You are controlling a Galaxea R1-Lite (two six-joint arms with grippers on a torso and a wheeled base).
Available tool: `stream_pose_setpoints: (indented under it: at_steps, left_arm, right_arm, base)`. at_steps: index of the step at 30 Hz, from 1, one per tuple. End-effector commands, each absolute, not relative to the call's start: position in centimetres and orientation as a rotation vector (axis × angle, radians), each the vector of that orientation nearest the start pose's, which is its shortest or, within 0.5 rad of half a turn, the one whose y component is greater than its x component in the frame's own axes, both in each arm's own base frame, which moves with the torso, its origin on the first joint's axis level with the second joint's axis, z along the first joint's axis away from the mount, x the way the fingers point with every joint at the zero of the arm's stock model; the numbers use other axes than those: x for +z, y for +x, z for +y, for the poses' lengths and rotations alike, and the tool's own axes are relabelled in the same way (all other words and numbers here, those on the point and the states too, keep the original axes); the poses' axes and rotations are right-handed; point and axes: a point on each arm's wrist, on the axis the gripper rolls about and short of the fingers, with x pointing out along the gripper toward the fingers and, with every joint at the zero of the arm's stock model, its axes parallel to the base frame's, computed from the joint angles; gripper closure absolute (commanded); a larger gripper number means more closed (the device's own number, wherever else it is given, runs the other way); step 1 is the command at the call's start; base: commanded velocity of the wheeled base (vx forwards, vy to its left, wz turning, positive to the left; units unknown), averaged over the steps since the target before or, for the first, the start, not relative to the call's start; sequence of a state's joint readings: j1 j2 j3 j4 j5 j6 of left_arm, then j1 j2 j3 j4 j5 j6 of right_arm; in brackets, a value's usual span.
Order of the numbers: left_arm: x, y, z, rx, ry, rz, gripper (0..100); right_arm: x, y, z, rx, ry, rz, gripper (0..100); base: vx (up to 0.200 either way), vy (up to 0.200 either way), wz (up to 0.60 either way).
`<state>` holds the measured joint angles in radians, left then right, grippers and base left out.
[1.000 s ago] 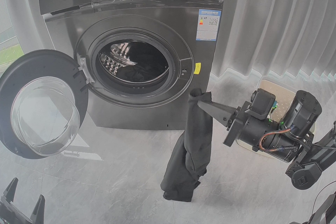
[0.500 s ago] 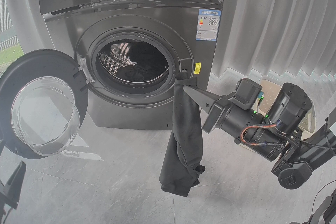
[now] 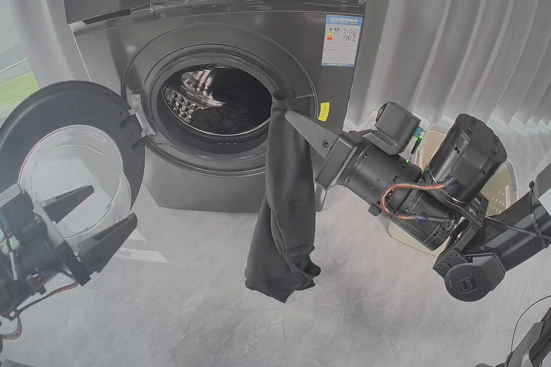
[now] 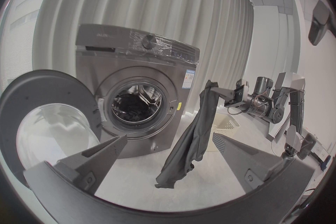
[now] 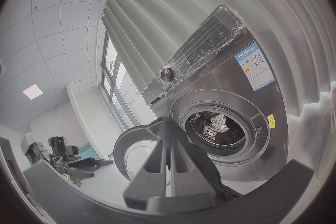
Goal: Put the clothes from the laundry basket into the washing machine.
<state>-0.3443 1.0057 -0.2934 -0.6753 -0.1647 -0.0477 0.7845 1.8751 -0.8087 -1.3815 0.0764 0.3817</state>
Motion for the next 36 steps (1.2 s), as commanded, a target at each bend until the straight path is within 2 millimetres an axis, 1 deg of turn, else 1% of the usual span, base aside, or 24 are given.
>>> stream_pose_setpoints:
  at_steps: [1, 4, 5, 7, 11, 15, 22, 28, 30, 33, 36]
  left_arm:
    - [16.0, 17.0, -8.3, -0.599, -0.017, 0.194, 0]
    - [15.3, 18.1, -9.4, -0.627, -0.018, 0.197, 0]
    - [15.3, 18.1, -9.4, -0.627, -0.018, 0.197, 0]
    - [14.5, 19.1, -10.1, -0.649, -0.021, 0.215, 0]
    - [13.6, 20.0, -10.7, -0.721, -0.023, 0.226, 0]
    - [12.8, 20.5, -11.1, -0.771, -0.025, 0.219, 0]
    - [10.0, 22.6, -12.5, -0.823, -0.030, 0.209, 0]
    - [7.8, 24.0, -14.5, -0.884, -0.051, 0.157, 0]
    - [7.3, 24.5, -14.8, -0.894, -0.051, 0.170, 0]
    - [7.2, 24.9, -15.1, -0.928, -0.059, 0.170, 0]
    - [6.8, 26.0, -15.7, -0.934, -0.060, 0.160, 0]
  right_arm:
    - [21.0, 23.9, 24.4, 0.917, 0.510, -0.151, 100]
    - [21.0, 24.0, 24.3, 0.914, 0.509, -0.151, 100]
    - [21.0, 24.0, 24.3, 0.914, 0.509, -0.151, 100]
    - [20.9, 24.0, 24.3, 0.913, 0.509, -0.149, 100]
    - [21.0, 23.9, 24.3, 0.915, 0.511, -0.150, 100]
    - [21.0, 23.9, 24.4, 0.917, 0.513, -0.150, 100]
    - [21.0, 23.9, 24.5, 0.923, 0.539, -0.137, 100]
    - [21.0, 23.8, 24.5, 0.923, 0.540, -0.136, 100]
    - [21.0, 23.8, 24.5, 0.923, 0.539, -0.135, 100]
    - [20.9, 23.8, 24.4, 0.924, 0.541, -0.136, 100]
    - [21.0, 23.7, 24.5, 0.926, 0.542, -0.138, 100]
  base:
    - [0.000, 0.000, 0.00]
    - [0.000, 0.000, 0.00]
    - [0.000, 0.000, 0.00]
    - [0.000, 0.000, 0.00]
    - [0.000, 0.000, 0.00]
    - [0.000, 0.000, 0.00]
    - [0.000, 0.000, 0.00]
    - [0.000, 0.000, 0.00]
    - [0.000, 0.000, 0.00]
    - [0.000, 0.000, 0.00]
    - [0.000, 0.000, 0.00]
